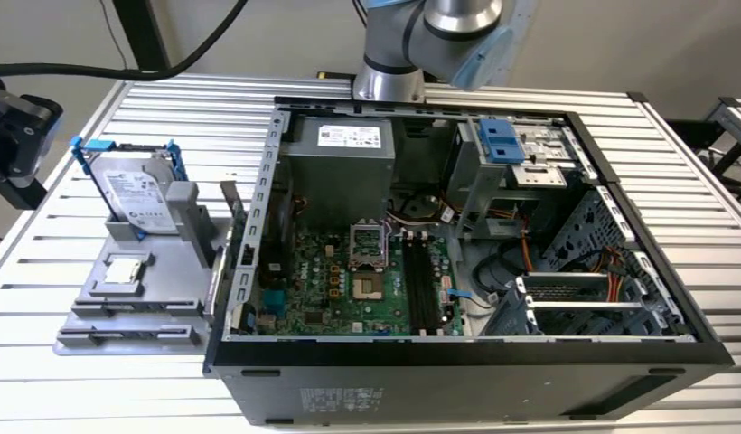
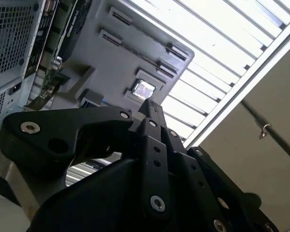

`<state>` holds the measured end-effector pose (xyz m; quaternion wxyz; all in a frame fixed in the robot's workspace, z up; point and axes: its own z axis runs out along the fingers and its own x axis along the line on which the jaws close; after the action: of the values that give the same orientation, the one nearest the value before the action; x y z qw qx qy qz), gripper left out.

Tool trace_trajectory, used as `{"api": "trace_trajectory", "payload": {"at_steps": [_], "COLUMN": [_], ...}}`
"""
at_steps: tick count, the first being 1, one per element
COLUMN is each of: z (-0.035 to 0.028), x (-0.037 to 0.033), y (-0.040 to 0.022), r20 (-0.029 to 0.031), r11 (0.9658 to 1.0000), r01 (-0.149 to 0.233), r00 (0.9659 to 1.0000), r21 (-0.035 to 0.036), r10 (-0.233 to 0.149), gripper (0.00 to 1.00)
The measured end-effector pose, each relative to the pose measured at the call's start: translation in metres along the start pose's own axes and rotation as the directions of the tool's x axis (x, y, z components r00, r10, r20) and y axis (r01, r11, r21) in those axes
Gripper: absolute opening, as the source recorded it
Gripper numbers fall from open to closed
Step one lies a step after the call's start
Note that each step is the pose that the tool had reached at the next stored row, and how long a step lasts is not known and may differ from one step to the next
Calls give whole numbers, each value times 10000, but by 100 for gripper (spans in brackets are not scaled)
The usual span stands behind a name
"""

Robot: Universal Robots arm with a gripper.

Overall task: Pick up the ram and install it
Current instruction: 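Reach for the ram, then pick up the ram and move it above insertion slot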

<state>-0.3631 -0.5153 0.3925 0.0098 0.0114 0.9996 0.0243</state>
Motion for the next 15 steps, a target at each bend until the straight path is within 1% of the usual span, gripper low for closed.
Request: {"api": "trace_trajectory", "payload": {"at_steps": [9, 13, 15], "z": [0, 0, 0], "x": [0, 1, 0], "y": [-4, -4, -5], "r20": [0, -9, -18], "r11": [10000, 9998, 9993], "r01": [9, 180, 379], "r00": [10000, 9998, 9993], "r21": [0, -3, -8], "r10": [-9, -180, -379], "gripper": [0, 0, 0]}}
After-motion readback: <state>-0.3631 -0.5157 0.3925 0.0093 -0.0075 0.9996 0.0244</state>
